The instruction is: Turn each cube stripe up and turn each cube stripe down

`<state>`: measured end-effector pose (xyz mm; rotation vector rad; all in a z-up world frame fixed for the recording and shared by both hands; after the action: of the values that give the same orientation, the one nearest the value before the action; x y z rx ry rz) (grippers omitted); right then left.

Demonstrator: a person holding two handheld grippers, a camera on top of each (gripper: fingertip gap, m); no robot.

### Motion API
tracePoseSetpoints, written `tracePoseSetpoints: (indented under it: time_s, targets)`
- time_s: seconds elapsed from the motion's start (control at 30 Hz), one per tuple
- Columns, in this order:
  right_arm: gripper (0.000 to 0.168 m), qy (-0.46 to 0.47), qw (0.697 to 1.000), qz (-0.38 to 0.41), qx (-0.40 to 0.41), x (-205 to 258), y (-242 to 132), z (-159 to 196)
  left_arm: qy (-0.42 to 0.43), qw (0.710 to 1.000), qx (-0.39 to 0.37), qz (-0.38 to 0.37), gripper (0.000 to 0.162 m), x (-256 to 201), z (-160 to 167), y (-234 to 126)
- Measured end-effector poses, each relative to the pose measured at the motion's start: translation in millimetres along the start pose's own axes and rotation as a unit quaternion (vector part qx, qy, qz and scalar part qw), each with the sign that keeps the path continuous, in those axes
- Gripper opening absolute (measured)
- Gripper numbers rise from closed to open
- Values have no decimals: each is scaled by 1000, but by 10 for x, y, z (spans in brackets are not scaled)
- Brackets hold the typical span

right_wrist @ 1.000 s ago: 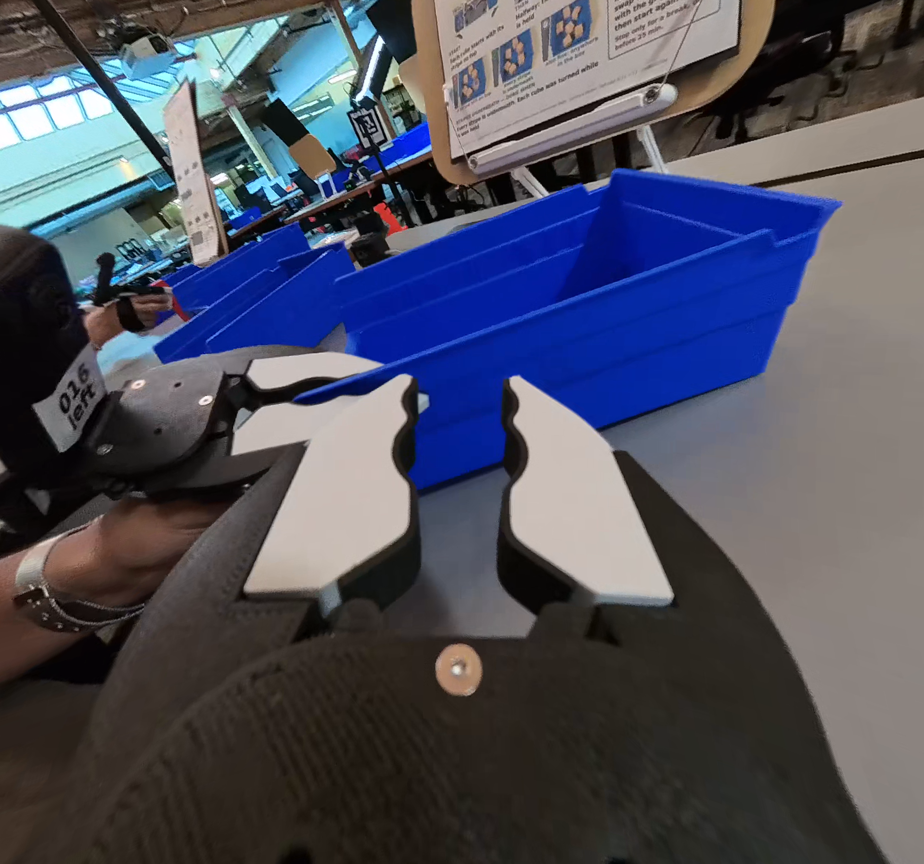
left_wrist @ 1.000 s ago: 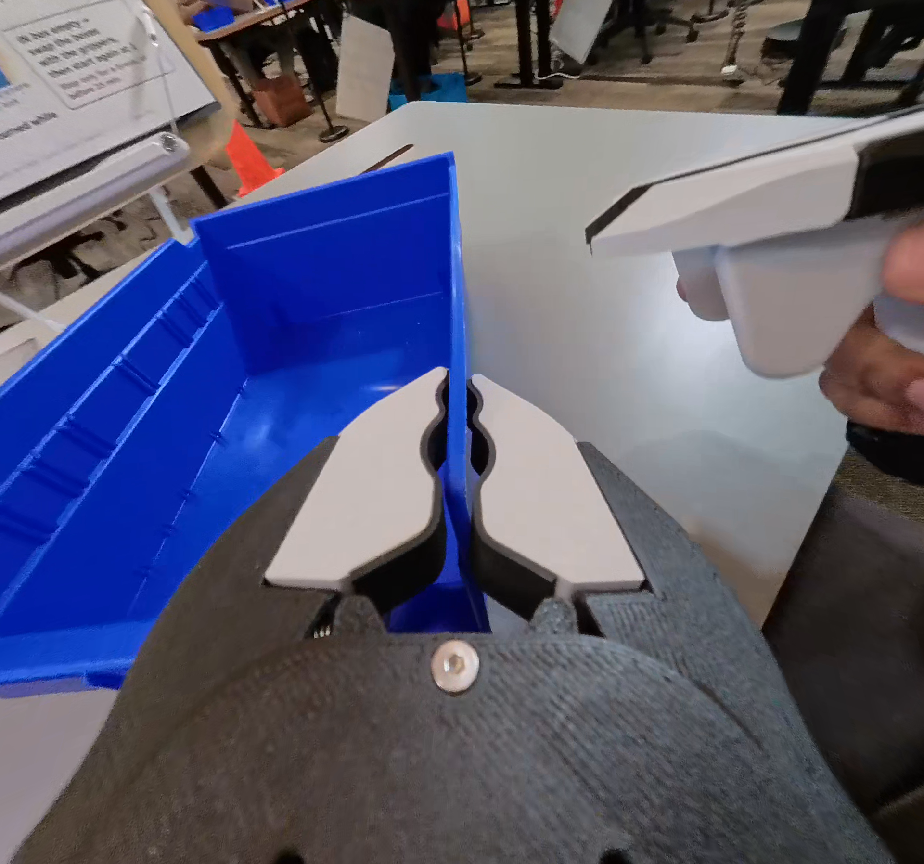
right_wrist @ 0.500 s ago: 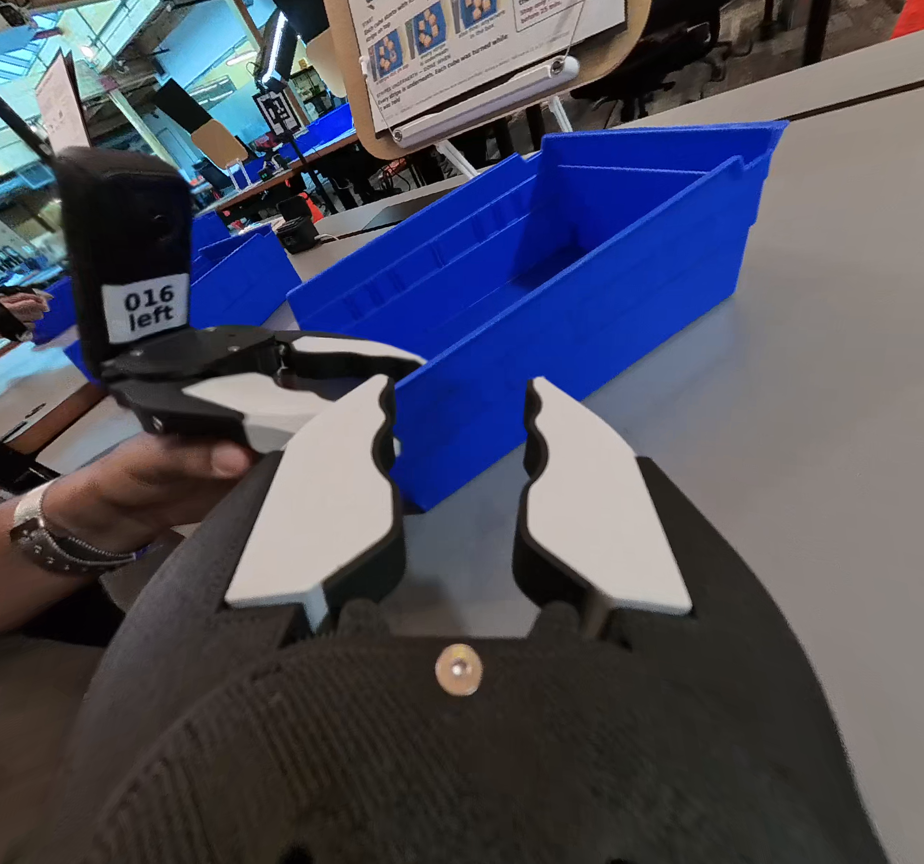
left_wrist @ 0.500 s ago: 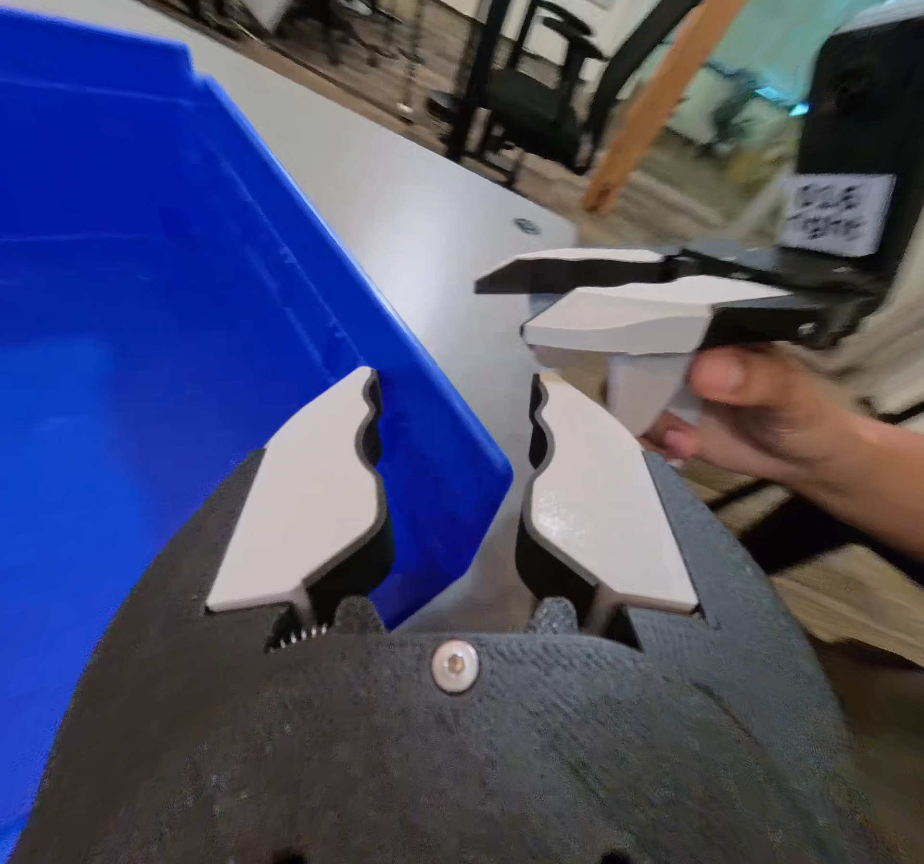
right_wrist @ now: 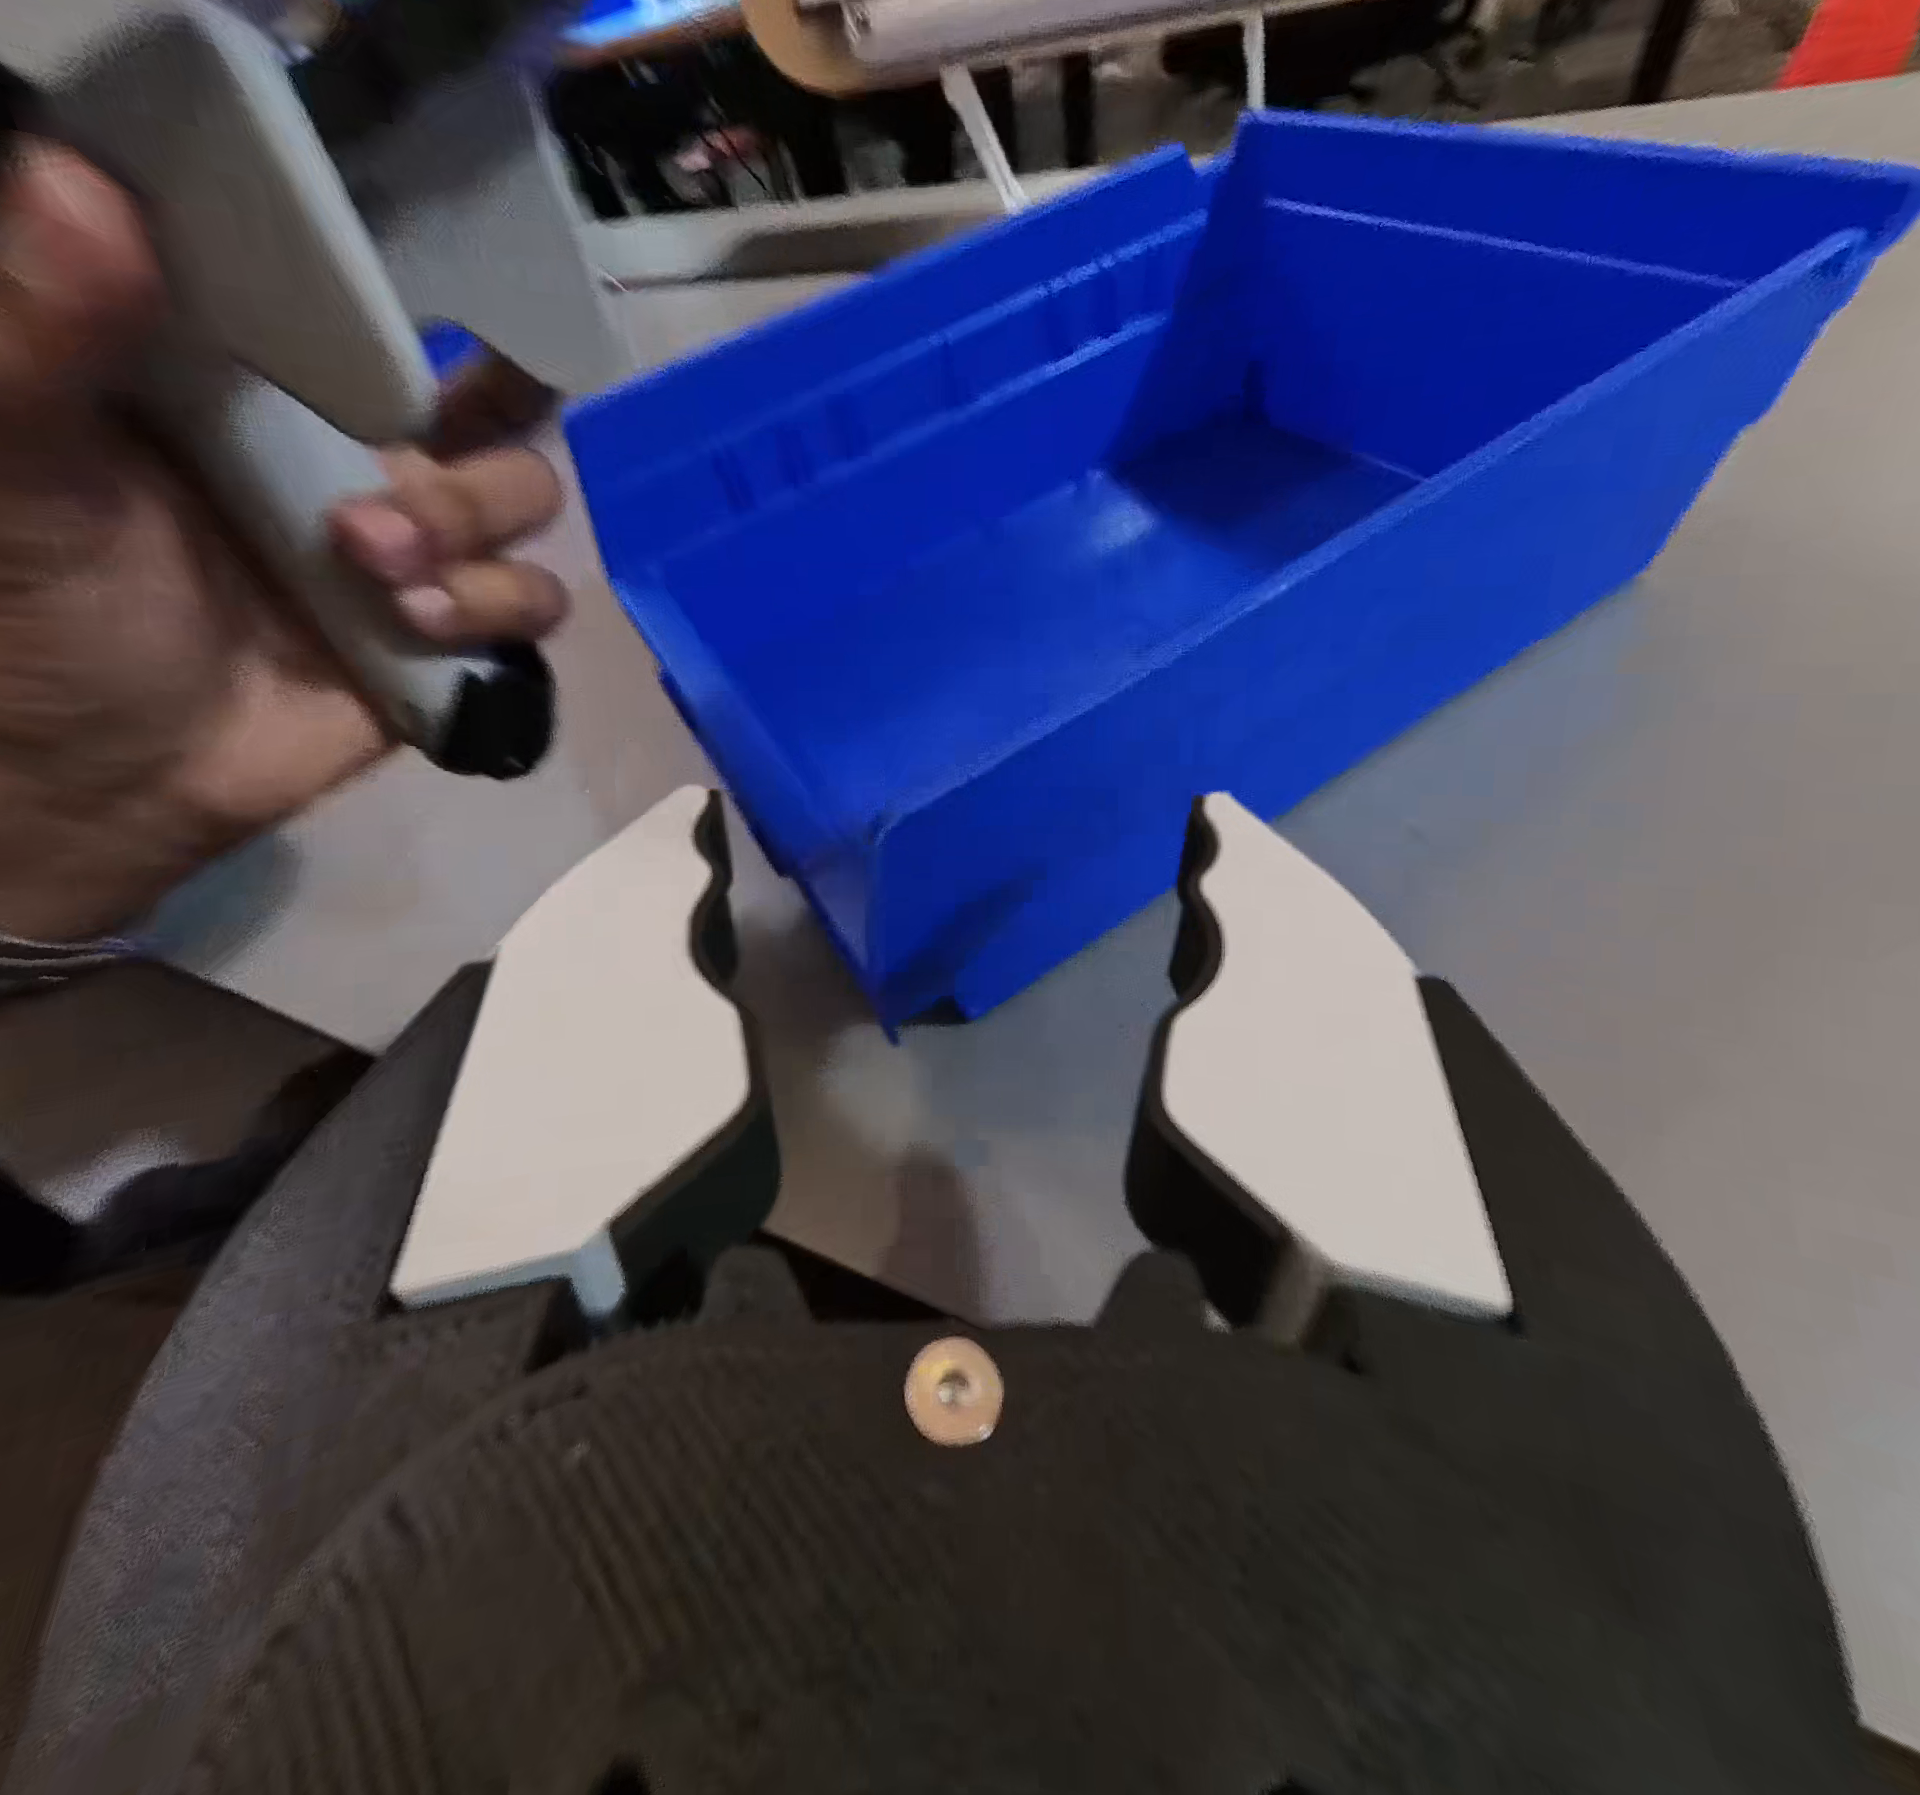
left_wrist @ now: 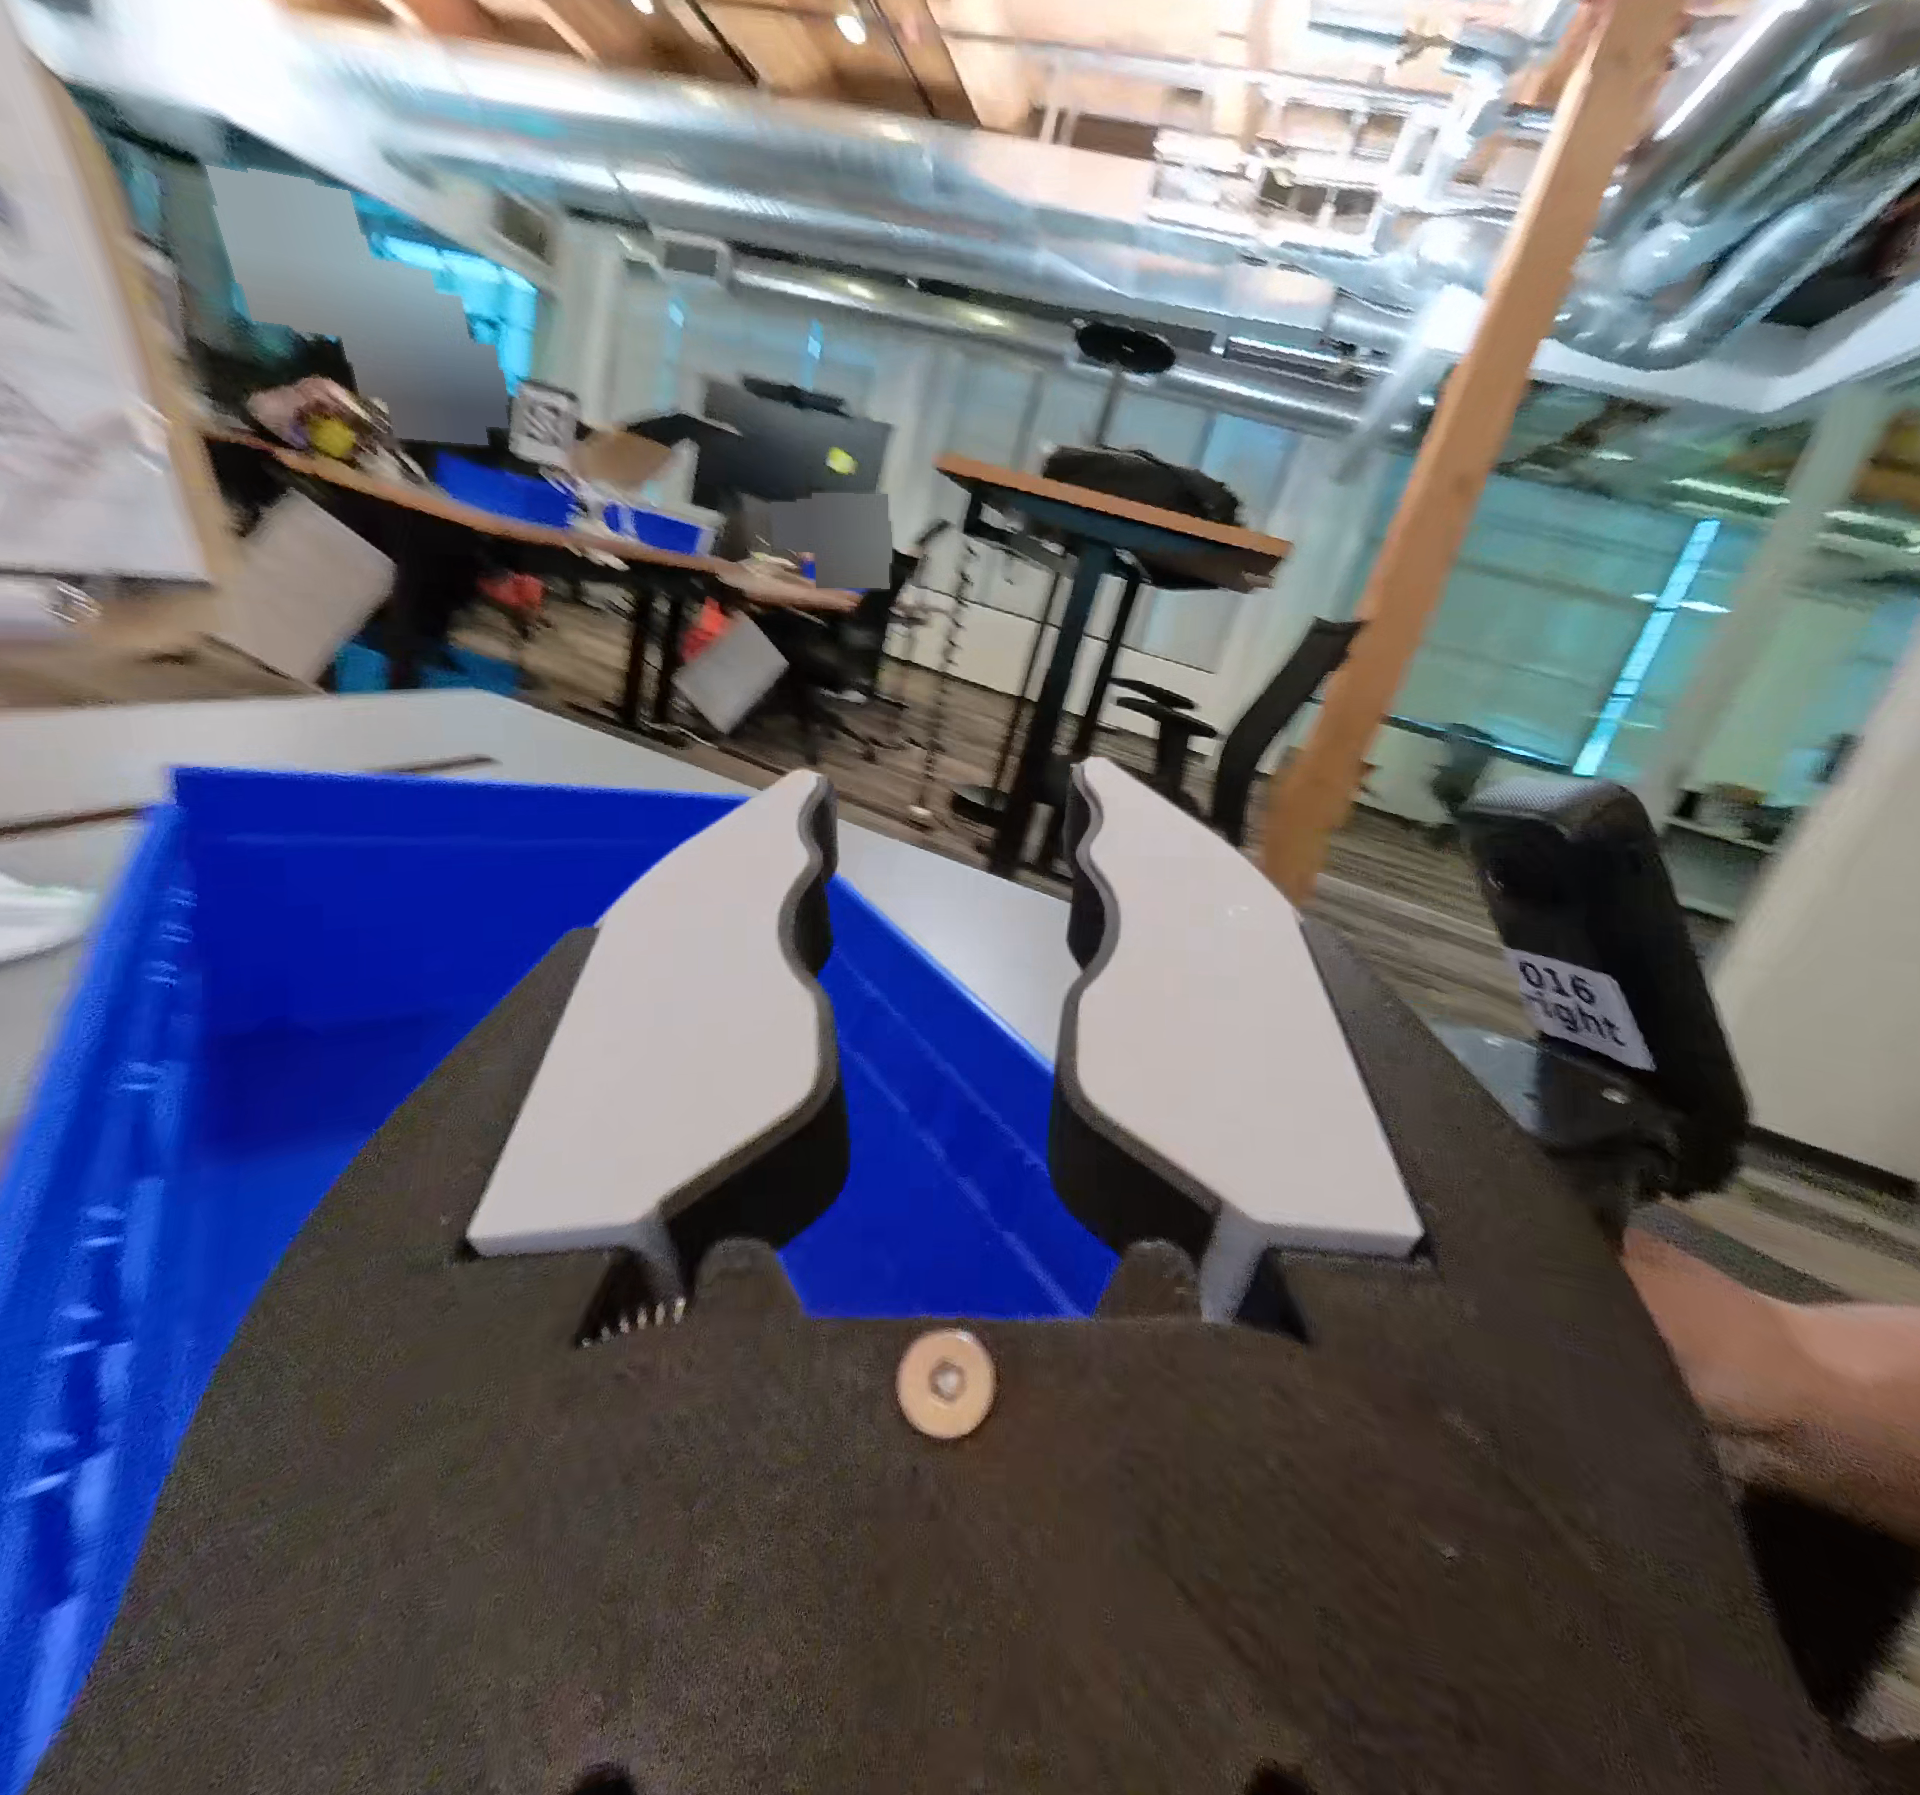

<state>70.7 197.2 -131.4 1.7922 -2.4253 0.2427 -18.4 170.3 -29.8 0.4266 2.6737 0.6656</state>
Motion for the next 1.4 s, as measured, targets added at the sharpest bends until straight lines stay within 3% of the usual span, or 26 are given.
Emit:
tracePoseSetpoints:
  time_s: [0.07,0.17,0.27,0.37,0.6,0.77,1.17,1.4]
  targets:
    - [60,-23,999,25,4,-79,68,36,37,999,-8,-18,42,45,-46,-41]
    - [41,-33,999,26,-7,-245,120,-57,41,999,0,-31,43,73,-2,-85]
    - [19,-56,995,79,-10,-722,134,-154,6,999,-10,-47,43,113,-21,-141]
    - [8,-21,993,114,-17,-1222,108,-245,11,998,-15,-58,43,142,-61,-200]
    - [8,-16,984,174,-29,-2267,-67,-502,39,997,-8,-66,41,129,-103,-322]
    - [12,-69,974,213,-31,-2754,-160,-647,25,995,15,-94,40,372,-77,-468]
    - [6,-10,949,310,-59,-3493,-483,-701,-43,988,-7,-146,40,633,-144,-657]
    - [4,21,956,288,-58,-3624,-580,-683,-51,988,-1,-148,41,660,-121,-663]
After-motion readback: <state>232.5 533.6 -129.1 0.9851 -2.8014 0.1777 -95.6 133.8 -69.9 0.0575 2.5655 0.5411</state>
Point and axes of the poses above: each gripper's, where its closed fingertips meet, y out along the fingers, z out of its underside, x = y × z across the jaws, the point moved 2 cm from there along -y, back along the fingers, and after that the axes turned 15 degrees about -x, right-handed, at the moved point
